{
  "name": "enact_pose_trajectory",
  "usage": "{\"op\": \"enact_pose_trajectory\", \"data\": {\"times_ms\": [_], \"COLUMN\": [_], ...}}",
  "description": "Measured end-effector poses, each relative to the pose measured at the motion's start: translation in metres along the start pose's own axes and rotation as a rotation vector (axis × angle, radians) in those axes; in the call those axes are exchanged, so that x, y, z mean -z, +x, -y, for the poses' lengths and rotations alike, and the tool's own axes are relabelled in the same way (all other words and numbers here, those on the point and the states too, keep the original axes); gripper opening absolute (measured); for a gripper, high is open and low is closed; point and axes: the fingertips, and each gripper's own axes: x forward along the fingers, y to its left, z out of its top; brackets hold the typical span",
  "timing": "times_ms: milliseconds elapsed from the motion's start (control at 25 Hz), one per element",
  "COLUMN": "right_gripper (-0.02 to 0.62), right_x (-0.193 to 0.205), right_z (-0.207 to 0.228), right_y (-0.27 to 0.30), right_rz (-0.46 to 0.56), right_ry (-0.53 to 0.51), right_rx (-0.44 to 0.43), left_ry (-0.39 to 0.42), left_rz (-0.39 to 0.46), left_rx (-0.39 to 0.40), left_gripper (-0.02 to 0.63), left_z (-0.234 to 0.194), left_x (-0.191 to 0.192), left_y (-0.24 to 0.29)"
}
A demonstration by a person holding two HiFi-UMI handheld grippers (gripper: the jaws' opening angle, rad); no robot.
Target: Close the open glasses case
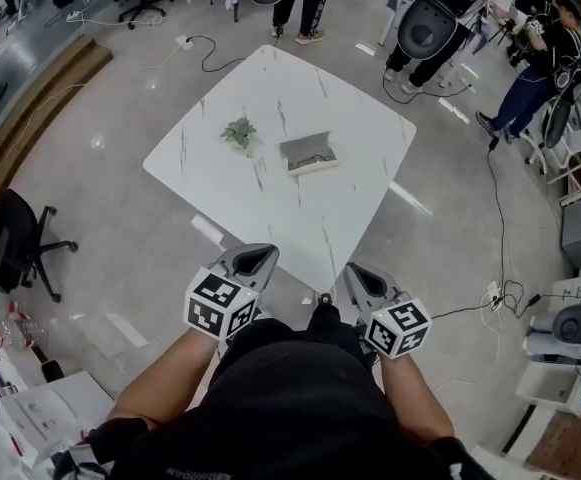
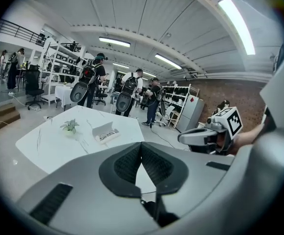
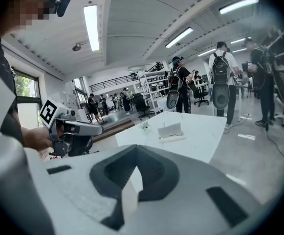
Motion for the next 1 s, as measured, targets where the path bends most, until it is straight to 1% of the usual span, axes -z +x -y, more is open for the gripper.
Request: {"op": "enact_pose_trajectory", "data": {"times_ms": [200,320,480,600,800,1000], "right_gripper": [0.002,0.002,0.002,0.002,0.002,0.002], "right_x": [-0.022,-0.038,-0.055,-0.06,-0.062,-0.065], "right_z": [0.03,0.05,0.077,0.096,0.121,0.144], "right_y": [0.021,0.034,0.052,0.062,0.075,0.086], "right_rz": [-0.005,-0.011,-0.021,-0.032,-0.046,-0.061], "right_ry": [-0.046,-0.085,-0.108,-0.115,-0.121,-0.122], "right_rx": [-0.052,-0.093,-0.153,-0.195,-0.26,-0.306], "left_ry": [-0.031,-0.053,-0.074,-0.091,-0.112,-0.136], "left_rz": [-0.011,0.0,0.016,0.014,-0.021,-0.006], "left_rx": [-0.084,-0.146,-0.217,-0.256,-0.322,-0.383], "left_gripper": [0.005,0.005,0.005,0.005,0.005,0.005], "left_z": [-0.017,-0.027,-0.038,-0.038,-0.035,-0.033], "left_x": [-0.005,-0.014,-0.029,-0.033,-0.027,-0.038], "left_y": [0.02,0.034,0.056,0.072,0.095,0.109]}}
